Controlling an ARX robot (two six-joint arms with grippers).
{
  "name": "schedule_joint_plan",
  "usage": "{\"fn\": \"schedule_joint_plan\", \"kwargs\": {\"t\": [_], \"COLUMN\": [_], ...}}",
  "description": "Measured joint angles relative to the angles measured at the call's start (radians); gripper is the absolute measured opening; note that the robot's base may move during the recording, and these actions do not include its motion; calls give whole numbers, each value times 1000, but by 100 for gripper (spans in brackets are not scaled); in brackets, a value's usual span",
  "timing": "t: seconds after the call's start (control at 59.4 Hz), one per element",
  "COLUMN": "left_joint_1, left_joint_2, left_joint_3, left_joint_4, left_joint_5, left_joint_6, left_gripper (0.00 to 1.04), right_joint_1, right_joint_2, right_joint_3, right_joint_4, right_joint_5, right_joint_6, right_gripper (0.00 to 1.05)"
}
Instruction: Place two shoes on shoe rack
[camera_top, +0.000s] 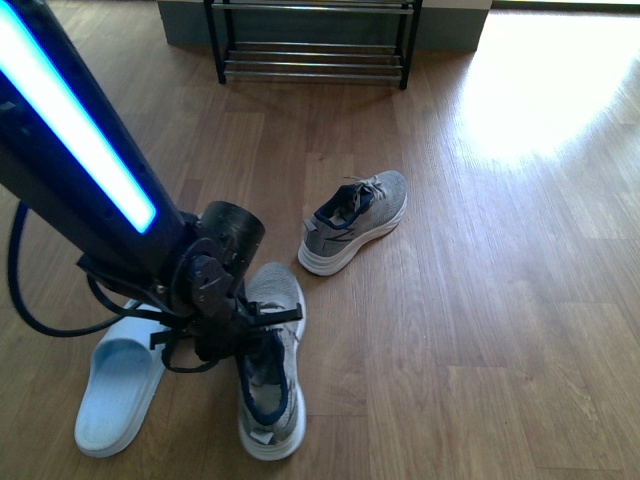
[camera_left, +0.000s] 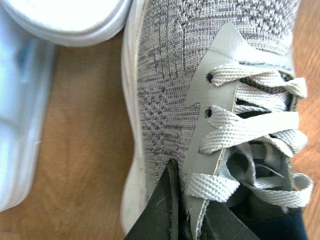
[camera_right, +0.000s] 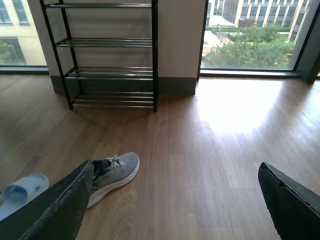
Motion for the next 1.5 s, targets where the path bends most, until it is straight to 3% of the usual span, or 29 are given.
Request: {"fn": "schedule_joint_plan", "kwargs": {"t": [0.32, 0.539, 0.741, 0.977, 1.499], "left_joint_1": [3, -6, -40, -146, -153], "left_joint_2": [-549, -941, -1316, -1874, -1919], "left_joint_3": [-374, -621, -746, -852, -859], "left_joint_4": [124, 107, -9, -352, -360], "left_joint_5": [-149, -244, -374, -611, -615], "left_joint_6": [26, 81, 172, 291, 320], "left_gripper": [1, 1, 1, 1, 1], "right_joint_1": [0, 0, 0, 0, 0], "right_joint_2": [0, 0, 0, 0, 0], "right_joint_3": [0, 0, 0, 0, 0], "right_joint_4": [0, 0, 0, 0, 0], "right_joint_5": [0, 0, 0, 0, 0], "right_joint_6": [0, 0, 0, 0, 0], "right_gripper": [95, 95, 95, 95, 95]}}
